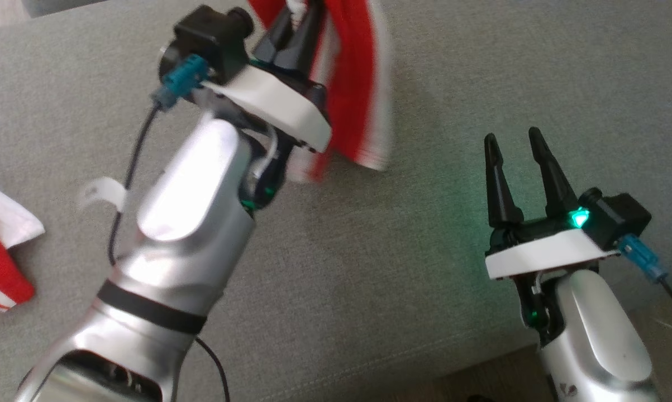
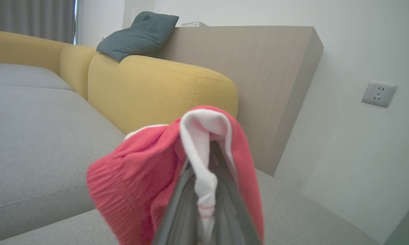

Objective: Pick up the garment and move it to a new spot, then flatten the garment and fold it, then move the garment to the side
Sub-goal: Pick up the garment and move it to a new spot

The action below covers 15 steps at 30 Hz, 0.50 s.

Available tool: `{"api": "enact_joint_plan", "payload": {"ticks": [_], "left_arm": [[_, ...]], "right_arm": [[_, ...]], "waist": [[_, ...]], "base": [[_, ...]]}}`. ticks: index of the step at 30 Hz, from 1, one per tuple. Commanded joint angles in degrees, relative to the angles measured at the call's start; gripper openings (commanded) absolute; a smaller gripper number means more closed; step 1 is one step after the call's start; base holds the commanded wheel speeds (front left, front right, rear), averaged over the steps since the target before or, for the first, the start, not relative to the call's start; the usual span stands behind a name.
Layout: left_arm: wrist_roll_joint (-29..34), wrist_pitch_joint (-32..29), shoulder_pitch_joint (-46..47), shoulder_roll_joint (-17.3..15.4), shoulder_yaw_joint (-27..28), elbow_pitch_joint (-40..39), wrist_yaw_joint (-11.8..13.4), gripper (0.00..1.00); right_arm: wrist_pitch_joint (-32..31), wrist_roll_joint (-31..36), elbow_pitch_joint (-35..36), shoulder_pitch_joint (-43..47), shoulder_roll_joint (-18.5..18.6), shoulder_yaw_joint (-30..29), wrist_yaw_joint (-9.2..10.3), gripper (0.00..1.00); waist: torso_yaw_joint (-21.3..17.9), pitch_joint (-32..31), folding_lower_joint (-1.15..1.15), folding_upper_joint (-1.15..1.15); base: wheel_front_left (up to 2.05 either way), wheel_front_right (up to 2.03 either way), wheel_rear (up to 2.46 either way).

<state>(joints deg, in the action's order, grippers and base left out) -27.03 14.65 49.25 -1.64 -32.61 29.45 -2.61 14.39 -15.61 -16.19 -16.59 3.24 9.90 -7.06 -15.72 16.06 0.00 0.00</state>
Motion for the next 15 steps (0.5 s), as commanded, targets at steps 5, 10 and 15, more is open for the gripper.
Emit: {"api": "enact_joint_plan", "payload": {"ticks": [5, 10, 15], "left_arm": [[-0.8, 0.3, -1.6, -1.2, -2.8, -2.2, 5.4, 0.00], [2.1, 0.3, -6.0, -2.1, -2.3, 0.7, 6.5, 0.00], [5.7, 0.3, -13.5, -5.1, 0.7, 1.7, 7.6, 1.00]], "right_arm": [[0.6, 0.5, 2.0, 0.5, -0.4, 0.9, -0.43, 1.00], [0.6, 0.7, 1.8, 0.2, -0.4, 0.6, -0.43, 1.00], [0.6, 1.0, 1.4, 0.0, -0.4, 0.2, -0.43, 1.00]], "waist": [[0.3, 0.1, 0.00, 0.00], [1.7, 0.1, 0.00, 0.00], [3.9, -0.6, 0.00, 0.00]], "base": [[0.00, 0.00, 0.00], [0.00, 0.00, 0.00], [0.00, 0.00, 0.00]]}}
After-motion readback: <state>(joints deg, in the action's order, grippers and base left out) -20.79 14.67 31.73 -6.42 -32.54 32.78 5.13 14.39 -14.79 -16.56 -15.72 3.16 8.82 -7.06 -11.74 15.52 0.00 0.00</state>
